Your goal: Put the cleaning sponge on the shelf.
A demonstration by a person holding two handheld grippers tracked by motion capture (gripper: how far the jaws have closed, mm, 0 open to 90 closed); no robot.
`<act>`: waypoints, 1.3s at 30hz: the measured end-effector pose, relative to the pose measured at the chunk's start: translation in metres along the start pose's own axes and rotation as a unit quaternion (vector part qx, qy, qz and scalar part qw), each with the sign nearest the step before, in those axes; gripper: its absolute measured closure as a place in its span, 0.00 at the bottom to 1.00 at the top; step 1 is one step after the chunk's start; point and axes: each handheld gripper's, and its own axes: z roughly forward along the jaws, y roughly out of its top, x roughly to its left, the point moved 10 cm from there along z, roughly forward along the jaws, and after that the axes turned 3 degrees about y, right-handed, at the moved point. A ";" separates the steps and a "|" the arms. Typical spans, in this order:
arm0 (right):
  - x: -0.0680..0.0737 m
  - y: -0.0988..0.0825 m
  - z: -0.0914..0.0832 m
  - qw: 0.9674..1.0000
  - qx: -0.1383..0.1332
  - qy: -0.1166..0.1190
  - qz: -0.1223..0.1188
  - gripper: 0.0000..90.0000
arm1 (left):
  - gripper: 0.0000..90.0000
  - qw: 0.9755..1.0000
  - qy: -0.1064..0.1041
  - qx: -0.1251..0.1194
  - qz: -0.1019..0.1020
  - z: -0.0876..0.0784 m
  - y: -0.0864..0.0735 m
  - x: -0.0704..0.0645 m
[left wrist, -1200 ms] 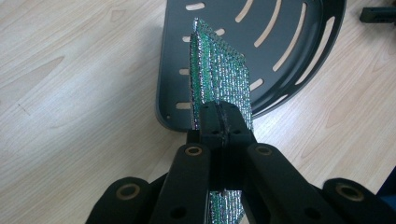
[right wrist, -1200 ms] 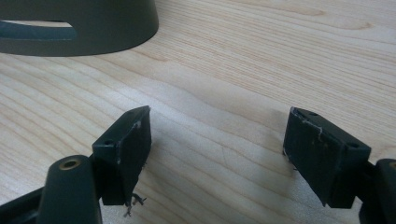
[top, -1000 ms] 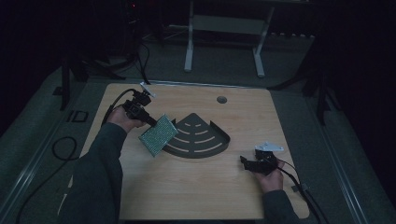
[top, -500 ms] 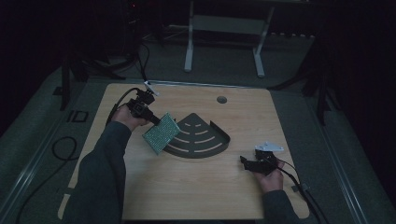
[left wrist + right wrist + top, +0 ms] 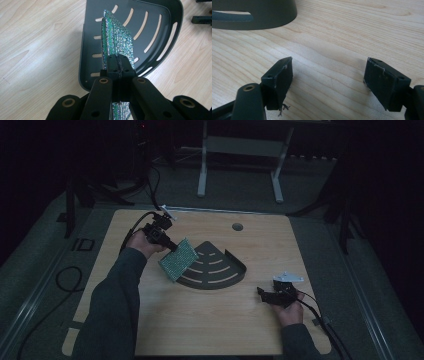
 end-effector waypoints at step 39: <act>0.000 0.000 0.000 1.000 0.000 0.001 -0.001 0.25 | 1.00 1.000 0.005 -0.005 -0.022 0.019 0.027 0.009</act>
